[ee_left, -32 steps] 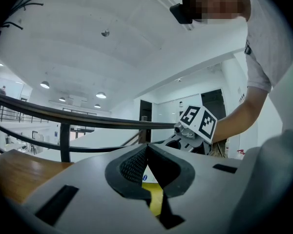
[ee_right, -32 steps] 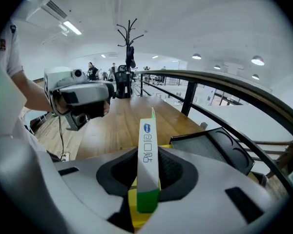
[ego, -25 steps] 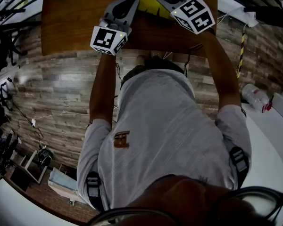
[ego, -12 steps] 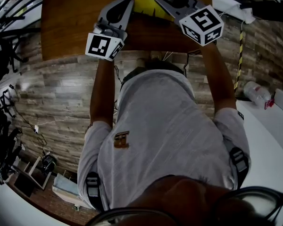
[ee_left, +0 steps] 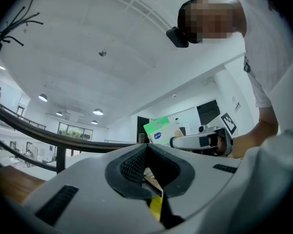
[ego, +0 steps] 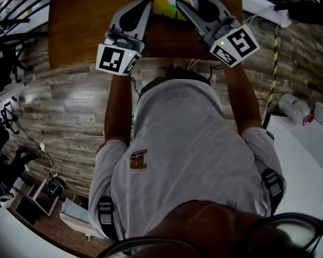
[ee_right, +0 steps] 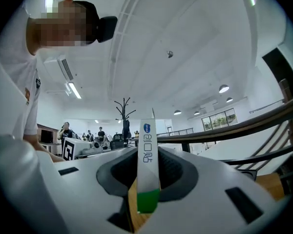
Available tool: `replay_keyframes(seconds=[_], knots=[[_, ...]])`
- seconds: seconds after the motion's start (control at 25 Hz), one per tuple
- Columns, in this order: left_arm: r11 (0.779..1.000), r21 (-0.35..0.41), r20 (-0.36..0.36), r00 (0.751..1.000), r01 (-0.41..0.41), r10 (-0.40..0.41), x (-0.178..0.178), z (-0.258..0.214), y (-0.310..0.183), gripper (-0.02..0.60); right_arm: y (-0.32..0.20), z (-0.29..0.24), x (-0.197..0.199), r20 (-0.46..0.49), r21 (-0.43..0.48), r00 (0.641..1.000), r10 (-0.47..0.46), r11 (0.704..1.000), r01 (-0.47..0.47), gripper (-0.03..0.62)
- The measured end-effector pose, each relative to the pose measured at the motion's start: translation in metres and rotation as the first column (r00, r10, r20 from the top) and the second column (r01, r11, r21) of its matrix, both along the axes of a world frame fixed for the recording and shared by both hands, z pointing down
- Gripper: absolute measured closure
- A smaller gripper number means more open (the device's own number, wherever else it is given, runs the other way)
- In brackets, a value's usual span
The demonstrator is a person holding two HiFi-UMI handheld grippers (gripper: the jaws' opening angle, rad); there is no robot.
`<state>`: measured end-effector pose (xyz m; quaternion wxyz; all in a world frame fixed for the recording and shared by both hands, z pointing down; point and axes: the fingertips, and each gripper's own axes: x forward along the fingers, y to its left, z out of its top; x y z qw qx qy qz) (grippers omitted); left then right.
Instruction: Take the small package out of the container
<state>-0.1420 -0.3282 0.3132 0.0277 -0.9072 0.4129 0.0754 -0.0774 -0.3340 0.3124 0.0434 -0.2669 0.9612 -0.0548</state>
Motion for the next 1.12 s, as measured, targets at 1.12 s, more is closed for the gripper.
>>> replay_keyframes(seconds=[1.12], knots=[[0.998,0.035,-0.009,0.999,-0.043,0.044,0.014,-0.018,0.035,0.563,0.053,-0.017,0.018,0.157,0.086,0.987,0.02,0.996,-0.034,0.496]])
